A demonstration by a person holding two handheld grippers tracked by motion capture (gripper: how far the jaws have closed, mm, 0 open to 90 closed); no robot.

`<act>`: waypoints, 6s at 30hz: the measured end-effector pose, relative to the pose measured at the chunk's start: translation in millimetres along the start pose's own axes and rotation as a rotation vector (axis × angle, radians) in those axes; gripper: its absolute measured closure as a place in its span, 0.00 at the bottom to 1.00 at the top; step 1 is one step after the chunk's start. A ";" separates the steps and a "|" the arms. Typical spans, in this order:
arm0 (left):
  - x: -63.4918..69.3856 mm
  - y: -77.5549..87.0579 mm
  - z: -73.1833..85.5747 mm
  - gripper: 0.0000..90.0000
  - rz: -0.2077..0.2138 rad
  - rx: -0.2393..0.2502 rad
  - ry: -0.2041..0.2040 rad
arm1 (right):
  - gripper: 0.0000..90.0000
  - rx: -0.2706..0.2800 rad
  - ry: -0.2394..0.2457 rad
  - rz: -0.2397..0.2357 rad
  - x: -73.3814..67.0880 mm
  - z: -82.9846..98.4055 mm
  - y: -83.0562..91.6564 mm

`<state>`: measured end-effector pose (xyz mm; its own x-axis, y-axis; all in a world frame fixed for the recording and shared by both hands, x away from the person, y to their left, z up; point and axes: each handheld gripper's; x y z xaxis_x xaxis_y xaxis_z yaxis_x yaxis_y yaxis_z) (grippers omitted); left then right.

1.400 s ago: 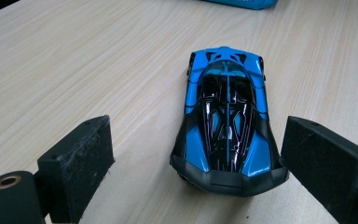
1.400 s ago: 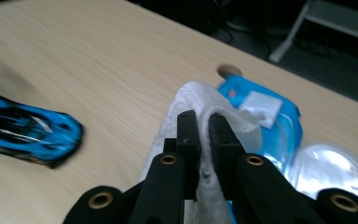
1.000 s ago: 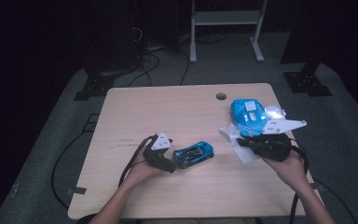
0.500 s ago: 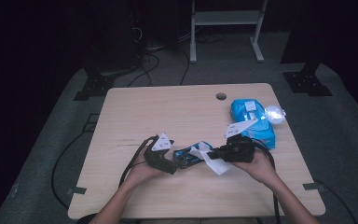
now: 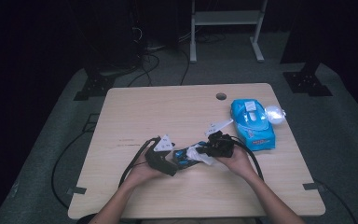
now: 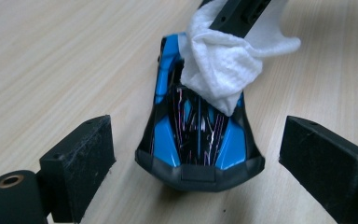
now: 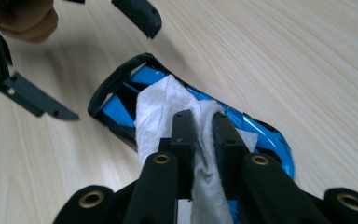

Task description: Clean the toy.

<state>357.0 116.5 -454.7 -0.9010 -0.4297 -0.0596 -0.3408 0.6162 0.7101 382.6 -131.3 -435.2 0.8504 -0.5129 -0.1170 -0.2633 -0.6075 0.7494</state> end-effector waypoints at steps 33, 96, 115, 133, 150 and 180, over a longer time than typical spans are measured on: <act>-3.6 -19.1 1.1 0.26 0.045 -0.046 -0.008 | 0.60 0.064 0.142 0.076 -41.7 2.2 -20.6; -6.9 -17.1 4.6 0.27 0.062 -0.041 -0.026 | 0.90 0.037 -0.028 0.124 16.2 32.9 -0.7; -7.0 -17.3 5.0 0.27 0.064 -0.037 -0.025 | 0.90 0.043 -0.031 0.114 15.3 33.5 -0.5; -7.4 -18.2 5.1 0.27 0.068 -0.034 -0.027 | 0.91 0.078 0.063 0.006 -20.1 11.2 -16.3; -7.5 -17.8 5.6 0.27 0.068 -0.032 -0.029 | 0.91 0.026 0.109 0.012 -29.6 -12.9 -29.4; -9.0 -17.0 6.1 0.26 0.076 -0.045 -0.008 | 0.91 0.044 0.123 0.049 -30.5 -27.2 -49.7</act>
<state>369.2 113.9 -470.5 -0.9261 -0.3772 -0.0102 -0.2593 0.6166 0.7433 382.1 -69.0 -451.2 0.8846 -0.4663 0.0023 -0.3238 -0.6109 0.7225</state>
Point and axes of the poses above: each handheld gripper's, and its own axes: y roughly backward along the jaws, z roughly out of its underside, x roughly to its right, and after that the axes turned 6 degrees about -x, right-handed
